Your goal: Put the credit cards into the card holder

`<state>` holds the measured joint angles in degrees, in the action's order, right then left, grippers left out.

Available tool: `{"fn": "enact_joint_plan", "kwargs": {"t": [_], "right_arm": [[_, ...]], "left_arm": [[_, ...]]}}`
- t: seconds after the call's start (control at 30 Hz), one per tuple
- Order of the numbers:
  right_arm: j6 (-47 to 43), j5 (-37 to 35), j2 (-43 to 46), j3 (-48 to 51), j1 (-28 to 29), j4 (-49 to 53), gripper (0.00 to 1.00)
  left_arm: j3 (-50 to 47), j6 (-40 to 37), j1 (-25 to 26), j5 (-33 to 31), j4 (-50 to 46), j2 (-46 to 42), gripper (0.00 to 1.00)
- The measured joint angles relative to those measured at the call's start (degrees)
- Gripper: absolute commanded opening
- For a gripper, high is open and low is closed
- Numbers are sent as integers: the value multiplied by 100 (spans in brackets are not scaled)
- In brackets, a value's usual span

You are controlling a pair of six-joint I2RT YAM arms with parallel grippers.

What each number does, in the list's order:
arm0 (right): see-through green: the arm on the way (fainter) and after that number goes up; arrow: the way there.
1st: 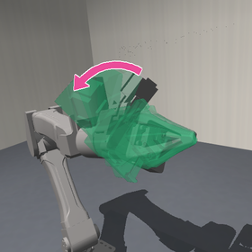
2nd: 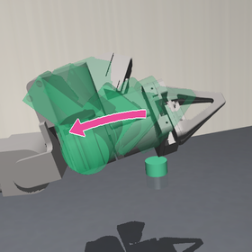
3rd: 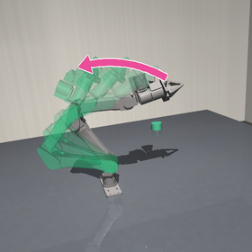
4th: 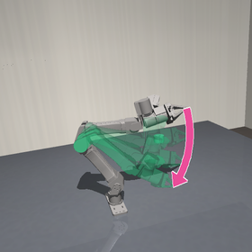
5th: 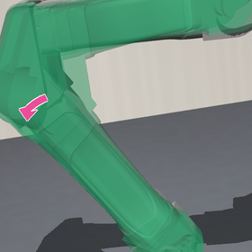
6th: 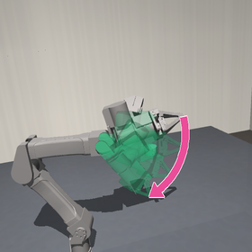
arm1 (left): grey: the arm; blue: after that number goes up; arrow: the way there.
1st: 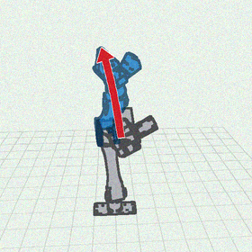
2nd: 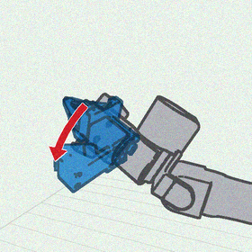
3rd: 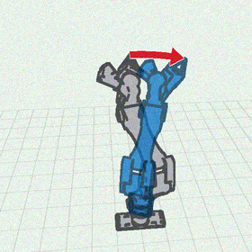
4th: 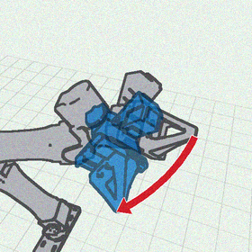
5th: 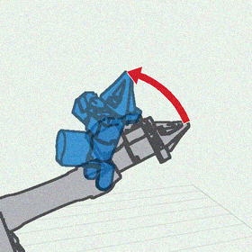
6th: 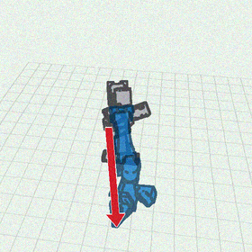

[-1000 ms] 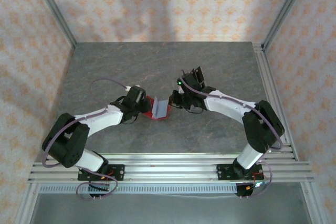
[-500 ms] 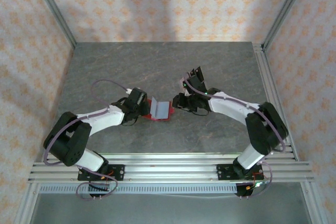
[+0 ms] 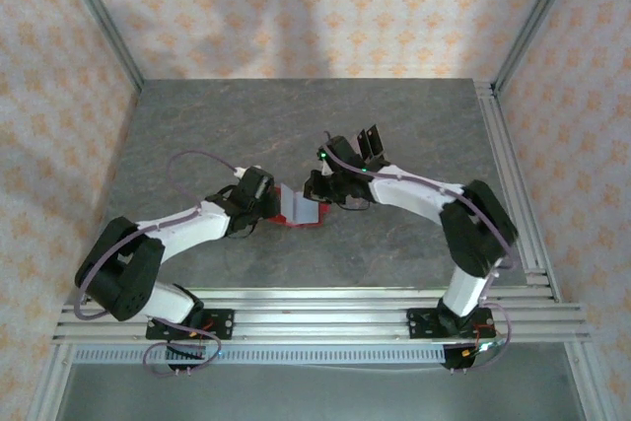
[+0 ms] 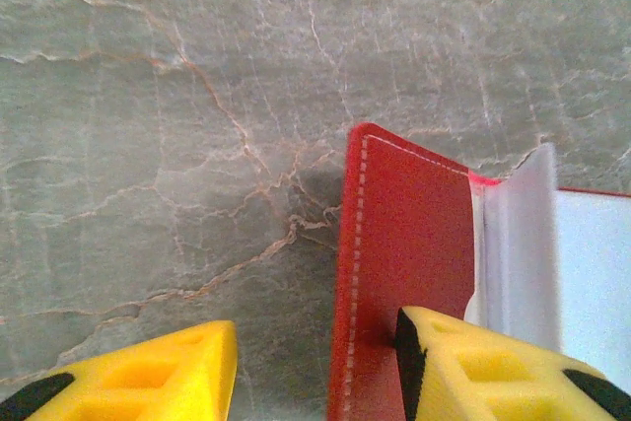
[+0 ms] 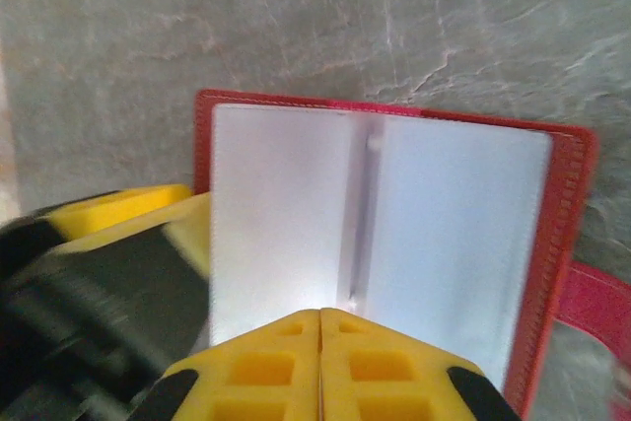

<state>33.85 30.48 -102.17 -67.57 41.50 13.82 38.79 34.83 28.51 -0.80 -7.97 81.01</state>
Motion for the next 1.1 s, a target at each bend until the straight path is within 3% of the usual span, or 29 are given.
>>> {"fn": "enact_joint_plan", "kwargs": {"t": [0.27,0.43,0.77,1.1], "right_arm": [[-4,42,-599,98,-70,-24,3],[-4,42,-612,164,-138,-22,3],[-39,87,-748,162,-155,-39,3],[-144,238,-750,278,-302,-243,2]], "left_arm": [[44,-7,0,-527,-671,-553,51],[186,-94,7,-409,-682,-861,53],[885,-439,415,190,-319,511,54],[911,-490,413,-404,-824,1056,52]]}}
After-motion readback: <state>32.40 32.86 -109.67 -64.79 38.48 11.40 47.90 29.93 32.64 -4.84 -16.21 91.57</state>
